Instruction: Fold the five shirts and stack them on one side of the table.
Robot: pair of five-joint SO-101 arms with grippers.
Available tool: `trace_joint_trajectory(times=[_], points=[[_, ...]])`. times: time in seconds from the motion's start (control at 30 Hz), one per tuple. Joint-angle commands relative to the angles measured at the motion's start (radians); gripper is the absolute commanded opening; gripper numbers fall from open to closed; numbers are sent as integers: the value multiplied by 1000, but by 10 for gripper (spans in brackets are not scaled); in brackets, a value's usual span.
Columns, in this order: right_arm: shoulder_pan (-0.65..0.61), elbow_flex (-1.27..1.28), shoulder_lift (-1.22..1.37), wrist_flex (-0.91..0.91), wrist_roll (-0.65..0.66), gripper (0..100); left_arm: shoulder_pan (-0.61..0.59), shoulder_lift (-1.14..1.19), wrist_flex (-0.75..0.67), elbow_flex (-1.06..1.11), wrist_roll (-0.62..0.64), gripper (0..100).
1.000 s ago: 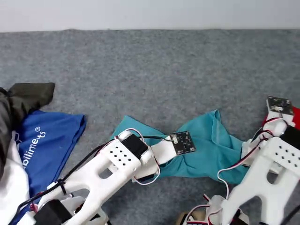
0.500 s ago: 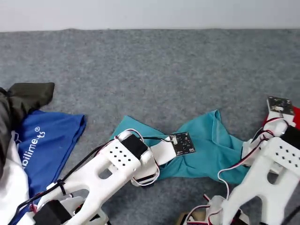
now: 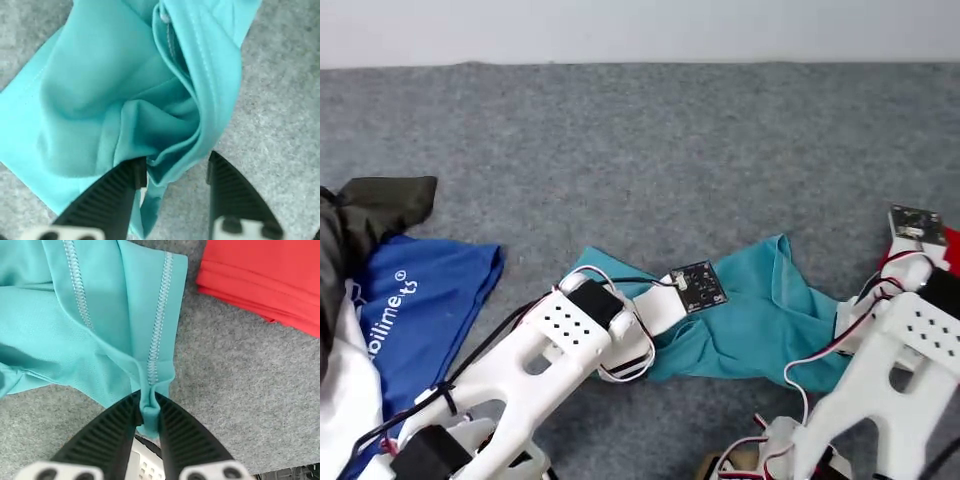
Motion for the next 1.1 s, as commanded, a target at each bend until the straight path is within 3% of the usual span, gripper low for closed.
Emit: trace_joint_trajectory(times=[0.0, 0.27, 0.47, 0.6, 0.9, 1.07], points=[[4, -3, -27, 4, 3, 9, -5, -21, -37, -10, -5, 206], [4, -3, -27, 4, 5, 9, 14, 173, -60, -22, -9, 197], [4, -3, -27, 18, 5, 9, 103, 150, 0, -91, -8, 9], [4, -3, -28, 18, 5, 9, 124, 100, 80, -145, -5, 14], [4, -3, -36, 33, 6, 9, 107, -77, 183, -154, -9, 14], [4, -18, -36, 53, 6, 9, -32, -252, 224, -182, -14, 14]])
